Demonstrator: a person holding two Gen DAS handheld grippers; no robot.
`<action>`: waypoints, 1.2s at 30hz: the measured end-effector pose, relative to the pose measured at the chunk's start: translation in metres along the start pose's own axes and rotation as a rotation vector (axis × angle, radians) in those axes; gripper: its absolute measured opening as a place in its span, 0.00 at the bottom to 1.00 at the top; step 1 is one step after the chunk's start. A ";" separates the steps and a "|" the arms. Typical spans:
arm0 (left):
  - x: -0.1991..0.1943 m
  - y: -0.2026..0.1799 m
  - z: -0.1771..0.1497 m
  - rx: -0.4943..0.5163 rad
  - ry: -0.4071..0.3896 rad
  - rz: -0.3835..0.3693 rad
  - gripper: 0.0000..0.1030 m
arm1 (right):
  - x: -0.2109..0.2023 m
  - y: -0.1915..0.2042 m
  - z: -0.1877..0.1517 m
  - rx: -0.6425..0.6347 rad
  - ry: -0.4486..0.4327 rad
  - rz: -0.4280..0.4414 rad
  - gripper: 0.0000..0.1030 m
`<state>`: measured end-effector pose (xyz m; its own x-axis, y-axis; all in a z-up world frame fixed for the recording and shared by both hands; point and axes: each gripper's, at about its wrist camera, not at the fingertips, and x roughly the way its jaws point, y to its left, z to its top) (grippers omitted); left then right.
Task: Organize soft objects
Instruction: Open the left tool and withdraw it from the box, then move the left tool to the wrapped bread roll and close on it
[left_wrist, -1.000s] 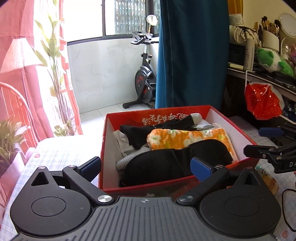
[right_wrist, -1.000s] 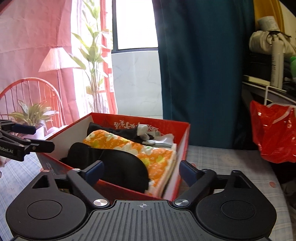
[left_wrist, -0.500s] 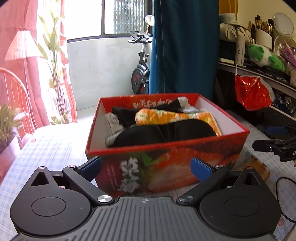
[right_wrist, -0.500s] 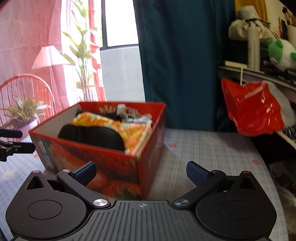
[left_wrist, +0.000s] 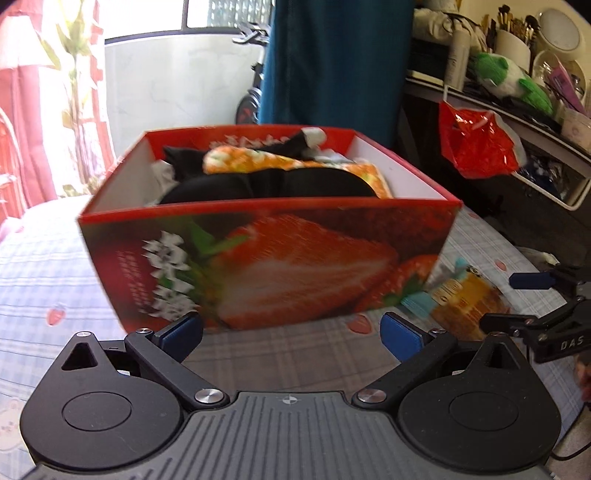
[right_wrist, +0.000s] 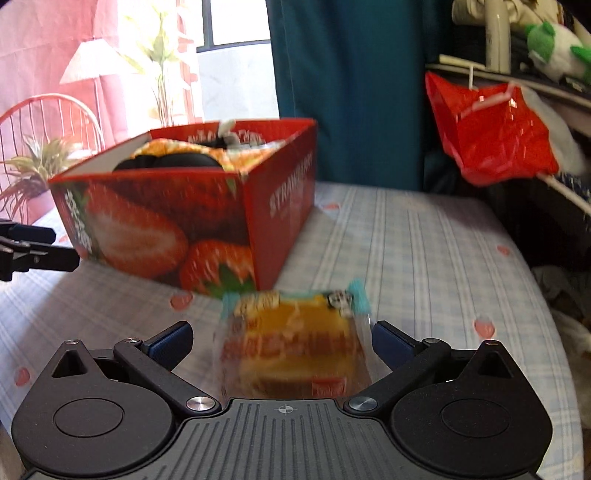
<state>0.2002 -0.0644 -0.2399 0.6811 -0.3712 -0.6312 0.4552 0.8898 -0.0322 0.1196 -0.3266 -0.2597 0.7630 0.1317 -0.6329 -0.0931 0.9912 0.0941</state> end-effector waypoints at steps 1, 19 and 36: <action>0.002 -0.002 -0.001 0.003 0.007 -0.005 1.00 | 0.001 -0.002 -0.002 0.004 0.005 0.004 0.99; 0.010 0.012 -0.010 -0.043 0.044 0.000 1.00 | 0.024 0.006 -0.010 0.045 0.099 0.015 0.96; 0.006 0.027 -0.022 -0.128 0.070 -0.096 0.87 | 0.037 0.106 0.002 -0.115 0.130 0.165 0.87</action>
<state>0.2045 -0.0372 -0.2616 0.5944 -0.4410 -0.6725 0.4366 0.8792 -0.1906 0.1392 -0.2167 -0.2718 0.6435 0.2853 -0.7103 -0.2877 0.9501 0.1210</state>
